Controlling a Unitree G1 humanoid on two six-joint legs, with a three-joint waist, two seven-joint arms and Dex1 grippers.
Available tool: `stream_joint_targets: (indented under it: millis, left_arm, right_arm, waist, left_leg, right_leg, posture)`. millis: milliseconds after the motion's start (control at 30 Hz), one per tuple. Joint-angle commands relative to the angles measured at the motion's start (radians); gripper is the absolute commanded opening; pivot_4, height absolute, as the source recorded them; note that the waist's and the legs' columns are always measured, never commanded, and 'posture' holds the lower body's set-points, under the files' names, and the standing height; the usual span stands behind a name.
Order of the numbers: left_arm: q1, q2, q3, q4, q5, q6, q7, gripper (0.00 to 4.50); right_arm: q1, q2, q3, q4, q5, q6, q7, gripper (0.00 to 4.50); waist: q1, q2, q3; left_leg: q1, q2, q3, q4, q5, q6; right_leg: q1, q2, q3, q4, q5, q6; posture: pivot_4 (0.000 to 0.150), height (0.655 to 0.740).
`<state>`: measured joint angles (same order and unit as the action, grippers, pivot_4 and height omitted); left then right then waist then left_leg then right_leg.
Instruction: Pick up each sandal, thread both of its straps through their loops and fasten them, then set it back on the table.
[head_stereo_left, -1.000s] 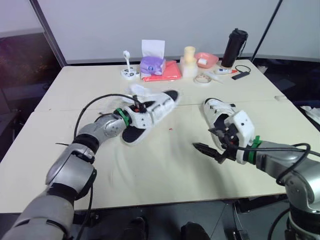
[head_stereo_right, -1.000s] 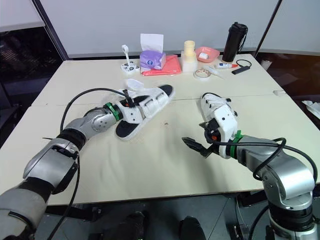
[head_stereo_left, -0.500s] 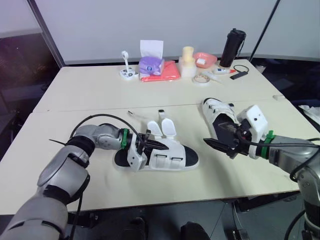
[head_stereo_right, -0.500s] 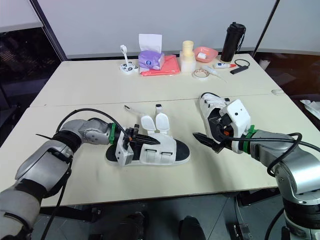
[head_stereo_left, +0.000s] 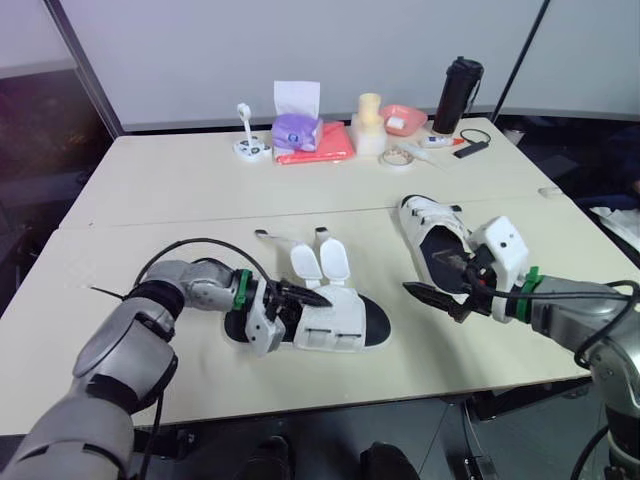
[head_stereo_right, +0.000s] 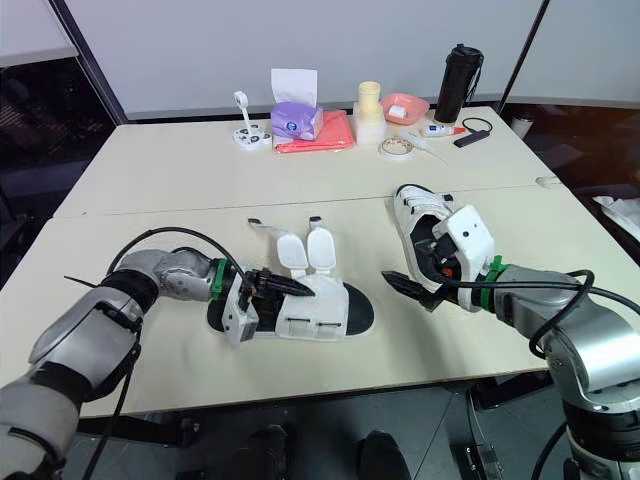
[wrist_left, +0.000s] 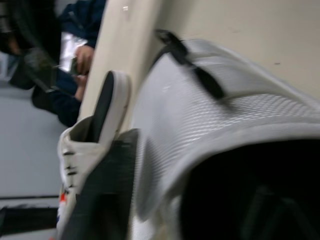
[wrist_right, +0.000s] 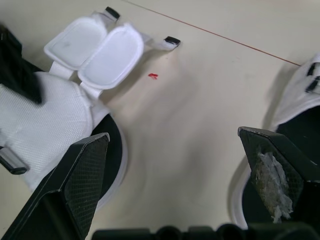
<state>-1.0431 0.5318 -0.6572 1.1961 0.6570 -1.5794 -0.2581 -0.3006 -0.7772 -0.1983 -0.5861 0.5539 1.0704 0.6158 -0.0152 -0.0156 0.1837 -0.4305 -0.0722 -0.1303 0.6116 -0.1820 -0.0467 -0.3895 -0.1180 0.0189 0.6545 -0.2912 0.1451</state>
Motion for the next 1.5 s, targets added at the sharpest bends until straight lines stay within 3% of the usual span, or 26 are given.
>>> stream_joint_targets:
  millis: [33, 200, 367, 433, 533, 667, 767, 800, 1000, 1500]
  left_arm:
    - [0.025, 0.041, -0.05, 0.039, -0.055, -0.027, -0.092, 4.44]
    - [0.055, 0.119, -0.078, -0.004, -0.102, -0.035, -0.162, 4.44]
    - [0.083, 0.196, -0.095, -0.003, -0.283, -0.023, -0.21, 4.44]
    - [0.184, 0.255, -0.081, -0.198, -0.665, 0.216, -0.431, 4.44]
    - [0.322, 0.33, 0.012, -0.505, -1.088, 0.652, -0.75, 4.44]
    - [0.427, 0.409, 0.155, -0.748, -1.318, 1.163, -0.914, 4.44]
    - [0.487, 0.458, 0.259, -0.9, -1.482, 1.562, -0.94, 4.5]
    - [0.504, 0.459, 0.294, -0.938, -1.522, 1.664, -0.934, 4.5]
    - [0.549, 0.368, 0.425, -1.035, -1.541, 1.955, -0.868, 4.5]
    - [0.445, 0.066, 0.616, -0.856, -1.454, 2.268, -0.673, 4.5]
  right_arm:
    - [-0.002, -0.027, 0.019, -0.008, -0.011, -0.043, 0.013, 4.5]
    - [0.015, -0.042, 0.092, 0.025, -0.045, -0.114, 0.043, 4.5]
    - [0.017, -0.034, 0.169, 0.084, -0.1, -0.237, 0.087, 4.5]
    - [0.013, -0.04, 0.21, 0.116, -0.138, -0.307, 0.114, 4.5]
    - [0.011, -0.048, 0.252, 0.153, -0.183, -0.385, 0.151, 4.5]
    - [0.012, -0.05, 0.284, 0.183, -0.224, -0.46, 0.197, 4.5]
    - [0.02, -0.05, 0.308, 0.203, -0.253, -0.522, 0.237, 3.68]
    - [0.023, -0.045, 0.316, 0.209, -0.256, -0.538, 0.25, 3.12]
    - [0.017, 0.003, 0.359, 0.243, -0.261, -0.583, 0.289, 0.02]
    - [-0.013, 0.12, 0.46, 0.391, -0.302, -0.729, 0.398, 0.02]
  waist:
    - [-0.001, 0.0, 0.0]
    - [-0.006, 0.0, 0.0]
    - [-0.008, 0.0, -0.001]
    - [-0.01, 0.001, -0.001]
    - [-0.02, 0.002, -0.001]
    - [-0.026, 0.002, 0.0]
    - [-0.029, 0.002, 0.0]
    - [-0.029, 0.002, 0.0]
    - [-0.024, 0.002, 0.001]
    - [-0.021, 0.002, 0.001]
  left_leg:
    - [0.0, 0.0, 0.0, 0.0, 0.0, 0.0]
    - [0.001, 0.0, 0.0, -0.001, 0.0, 0.0]
    - [0.003, 0.001, 0.001, -0.001, 0.0, 0.0]
    - [0.003, 0.001, 0.0, -0.001, 0.0, 0.0]
    - [0.003, 0.002, 0.0, -0.001, 0.0, 0.0]
    - [0.003, 0.002, -0.004, -0.001, 0.0, 0.0]
    - [0.003, 0.002, -0.004, -0.001, 0.0, 0.0]
    - [0.003, 0.002, -0.004, -0.001, 0.0, 0.0]
    - [0.003, 0.002, -0.003, -0.001, 0.0, 0.001]
    - [0.003, 0.001, -0.003, 0.0, 0.0, 0.0]
  right_leg:
    - [0.0, 0.0, 0.0, 0.0, 0.0, 0.0]
    - [0.0, 0.0, 0.0, 0.0, 0.0, 0.0]
    - [0.001, 0.0, 0.001, 0.001, 0.0, 0.0]
    - [0.001, 0.0, 0.001, 0.001, 0.0, 0.0]
    - [0.001, 0.0, 0.002, 0.001, 0.0, 0.0]
    - [0.0, 0.0, 0.002, 0.002, 0.0, -0.001]
    - [0.0, 0.001, 0.002, 0.002, 0.0, -0.001]
    - [0.0, 0.001, 0.002, 0.002, -0.001, 0.0]
    - [0.001, 0.001, 0.002, 0.002, -0.001, 0.0]
    - [0.001, 0.001, 0.003, 0.002, -0.001, 0.0]
  posture:
    - [0.15, 0.74]
    - [0.15, 0.74]
    - [0.15, 0.74]
    - [0.15, 0.74]
    - [0.15, 0.74]
    - [0.15, 0.74]
    - [0.15, 0.74]
    - [0.15, 0.74]
    - [0.15, 0.74]
    - [0.15, 0.74]
